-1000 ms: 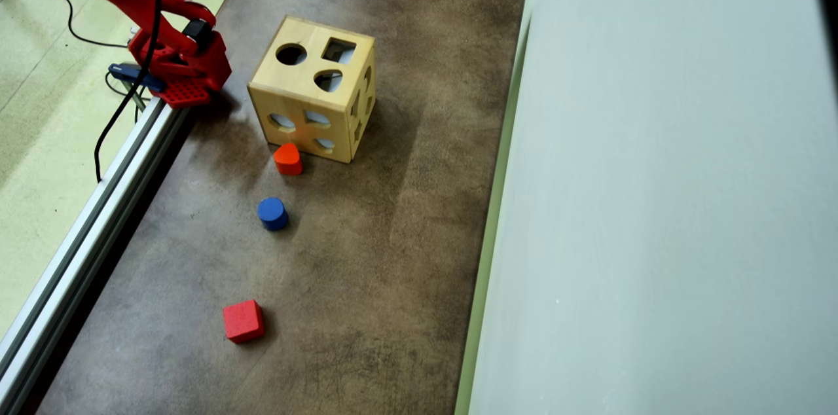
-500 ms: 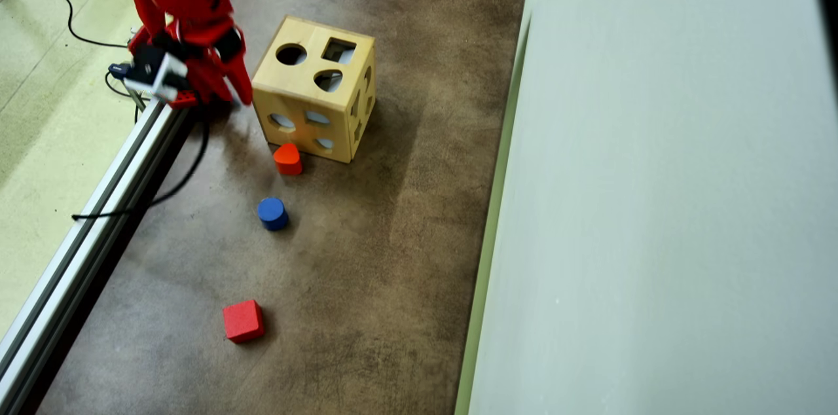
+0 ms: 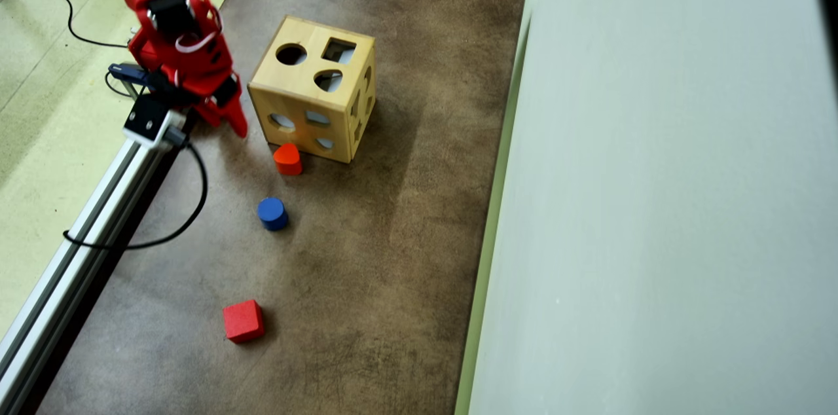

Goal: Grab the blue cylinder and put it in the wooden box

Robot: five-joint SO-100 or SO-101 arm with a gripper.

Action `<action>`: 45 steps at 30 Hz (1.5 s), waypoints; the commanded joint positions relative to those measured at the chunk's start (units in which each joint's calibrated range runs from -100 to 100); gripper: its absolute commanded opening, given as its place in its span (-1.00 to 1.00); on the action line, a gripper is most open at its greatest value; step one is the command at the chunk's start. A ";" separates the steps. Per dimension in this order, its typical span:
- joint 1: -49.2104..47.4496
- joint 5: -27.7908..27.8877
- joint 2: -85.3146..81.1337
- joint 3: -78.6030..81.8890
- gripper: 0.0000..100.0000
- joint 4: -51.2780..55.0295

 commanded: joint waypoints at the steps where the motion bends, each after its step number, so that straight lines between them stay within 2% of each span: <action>1: 0.43 0.05 1.42 -1.97 -0.61 -5.94; 8: 0.28 0.15 2.61 -1.07 -0.58 -16.07; 15: 0.58 0.20 10.08 -1.79 -0.43 -18.81; 22: 0.50 0.20 14.58 -1.79 -0.43 -23.39; 32: 0.13 0.29 19.08 -1.88 -0.43 -23.71; 45: -1.87 2.98 21.20 -1.97 -0.43 -29.34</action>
